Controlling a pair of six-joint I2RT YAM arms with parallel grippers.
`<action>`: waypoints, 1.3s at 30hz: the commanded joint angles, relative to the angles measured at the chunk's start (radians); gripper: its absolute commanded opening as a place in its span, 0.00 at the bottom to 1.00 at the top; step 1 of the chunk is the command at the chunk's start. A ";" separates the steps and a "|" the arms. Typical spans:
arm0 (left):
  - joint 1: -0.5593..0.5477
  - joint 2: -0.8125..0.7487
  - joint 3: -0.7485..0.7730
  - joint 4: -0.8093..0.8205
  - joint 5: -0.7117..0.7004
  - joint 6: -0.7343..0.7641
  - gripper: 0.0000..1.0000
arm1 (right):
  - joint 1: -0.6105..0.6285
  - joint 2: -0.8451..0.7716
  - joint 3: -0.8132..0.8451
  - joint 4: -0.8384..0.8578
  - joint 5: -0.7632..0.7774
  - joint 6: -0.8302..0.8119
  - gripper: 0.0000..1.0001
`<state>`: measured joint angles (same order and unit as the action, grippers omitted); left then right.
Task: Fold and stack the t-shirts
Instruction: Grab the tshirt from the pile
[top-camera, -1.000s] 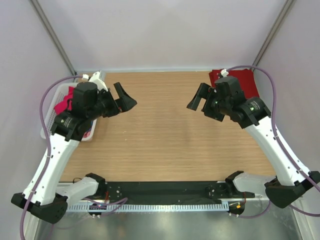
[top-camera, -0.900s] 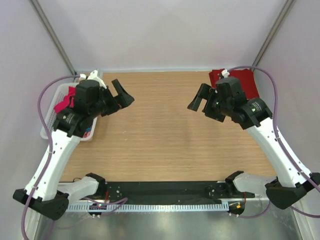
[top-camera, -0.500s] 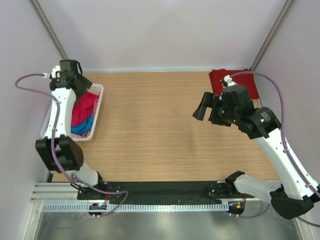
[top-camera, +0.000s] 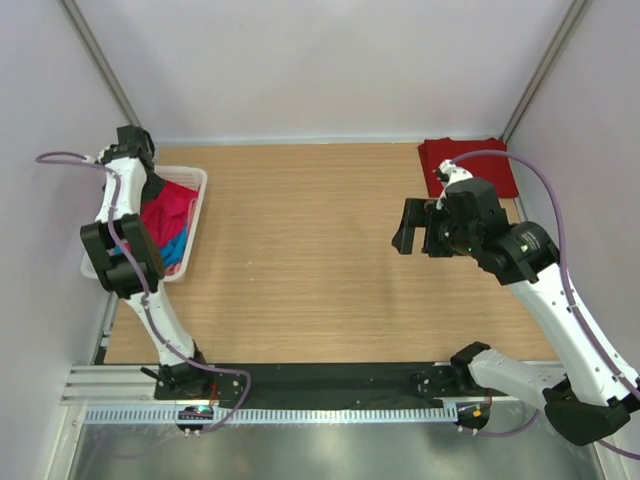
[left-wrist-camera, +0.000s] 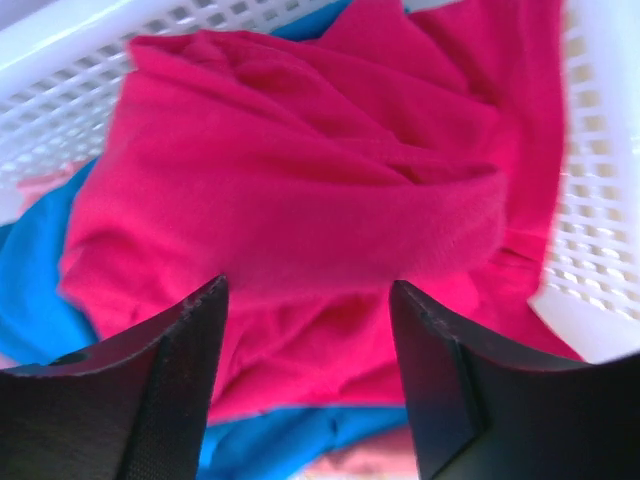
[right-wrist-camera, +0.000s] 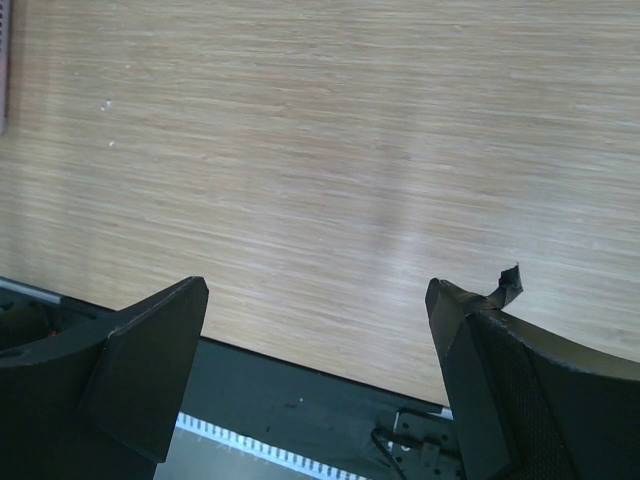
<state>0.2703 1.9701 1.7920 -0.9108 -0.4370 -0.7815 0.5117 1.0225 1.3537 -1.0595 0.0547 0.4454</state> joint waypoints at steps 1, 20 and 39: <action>0.006 0.071 0.116 -0.020 -0.019 0.063 0.61 | 0.004 0.028 0.031 -0.013 0.037 -0.071 1.00; -0.218 -0.328 0.470 0.241 0.375 -0.158 0.00 | 0.005 0.073 0.170 -0.059 0.048 0.042 1.00; -0.854 -0.847 -0.898 0.274 0.610 -0.478 0.46 | 0.005 -0.022 0.046 -0.178 0.047 0.078 0.95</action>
<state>-0.5156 1.2507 1.0195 -0.5533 0.1593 -1.1721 0.5117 1.0157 1.4681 -1.2335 0.1505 0.5270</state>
